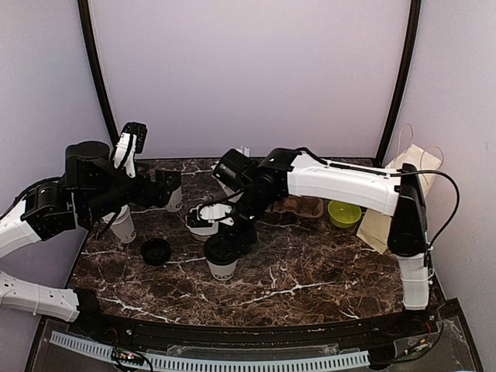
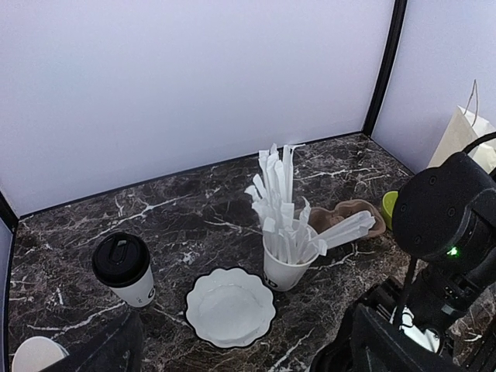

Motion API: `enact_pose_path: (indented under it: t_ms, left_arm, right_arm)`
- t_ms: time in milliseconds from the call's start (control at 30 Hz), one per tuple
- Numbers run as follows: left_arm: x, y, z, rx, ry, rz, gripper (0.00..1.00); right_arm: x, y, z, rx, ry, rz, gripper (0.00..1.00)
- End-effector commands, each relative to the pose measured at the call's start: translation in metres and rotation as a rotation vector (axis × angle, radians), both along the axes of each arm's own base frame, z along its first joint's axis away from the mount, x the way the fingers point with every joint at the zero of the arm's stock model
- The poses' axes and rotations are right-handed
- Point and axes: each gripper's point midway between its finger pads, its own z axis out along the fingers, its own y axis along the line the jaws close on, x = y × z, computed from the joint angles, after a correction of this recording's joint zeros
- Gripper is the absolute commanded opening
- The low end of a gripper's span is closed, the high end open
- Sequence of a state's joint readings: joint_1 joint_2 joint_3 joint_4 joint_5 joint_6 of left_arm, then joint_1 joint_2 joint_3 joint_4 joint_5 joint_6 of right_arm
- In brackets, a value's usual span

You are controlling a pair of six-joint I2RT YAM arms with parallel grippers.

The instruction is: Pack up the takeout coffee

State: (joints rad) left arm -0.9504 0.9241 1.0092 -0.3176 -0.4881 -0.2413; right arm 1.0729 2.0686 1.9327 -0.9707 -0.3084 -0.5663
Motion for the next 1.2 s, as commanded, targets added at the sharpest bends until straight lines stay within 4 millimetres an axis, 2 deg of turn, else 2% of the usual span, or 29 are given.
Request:
enact_pose_path:
  t_ms: [0,167,300,433,567,667,767,867,933,967,1133,1167]
  left_arm:
    - [-0.005,0.018,0.007,-0.009,0.006,0.042,0.95]
    - [-0.009,0.027,0.006,0.005,0.019,0.050,0.95]
    - [-0.011,0.022,0.003,0.016,0.035,0.022,0.95]
    - [-0.012,0.014,-0.007,0.060,0.076,-0.014,0.94]
    - [-0.018,0.003,-0.024,0.149,0.161,-0.083,0.92]
    - [-0.029,-0.012,-0.048,0.221,0.266,-0.186,0.88]
    - [-0.043,-0.024,-0.073,0.284,0.365,-0.289,0.86]
    - [-0.057,-0.033,-0.095,0.343,0.440,-0.368,0.86]
    - [-0.064,-0.041,-0.105,0.381,0.471,-0.415,0.86]
    - [-0.067,-0.046,-0.111,0.398,0.491,-0.441,0.86]
    - [-0.071,-0.058,-0.129,0.502,0.527,-0.500,0.87]
    - [-0.070,-0.062,-0.133,0.519,0.539,-0.510,0.93]
  right_arm:
    - [-0.009,0.027,0.013,0.039,0.028,0.008,0.69]
    - [-0.007,0.037,-0.002,0.013,0.045,-0.008,0.71]
    - [-0.003,0.037,-0.010,-0.010,0.047,-0.034,0.82]
    - [-0.007,0.033,0.003,0.007,0.048,-0.031,0.90]
    - [-0.015,0.023,0.033,0.054,0.044,-0.017,0.92]
    - [-0.019,0.004,0.052,0.060,0.037,-0.002,0.92]
    - [-0.020,-0.030,0.058,0.051,0.047,-0.008,0.91]
    - [-0.013,-0.069,0.055,0.052,0.054,-0.053,0.91]
    - [-0.007,-0.096,0.047,0.047,0.061,-0.094,0.91]
    - [-0.005,-0.107,0.050,0.062,0.050,-0.117,0.91]
    - [0.008,-0.139,0.044,0.110,0.046,-0.209,0.91]
    - [0.011,-0.144,0.042,0.119,0.043,-0.225,0.91]
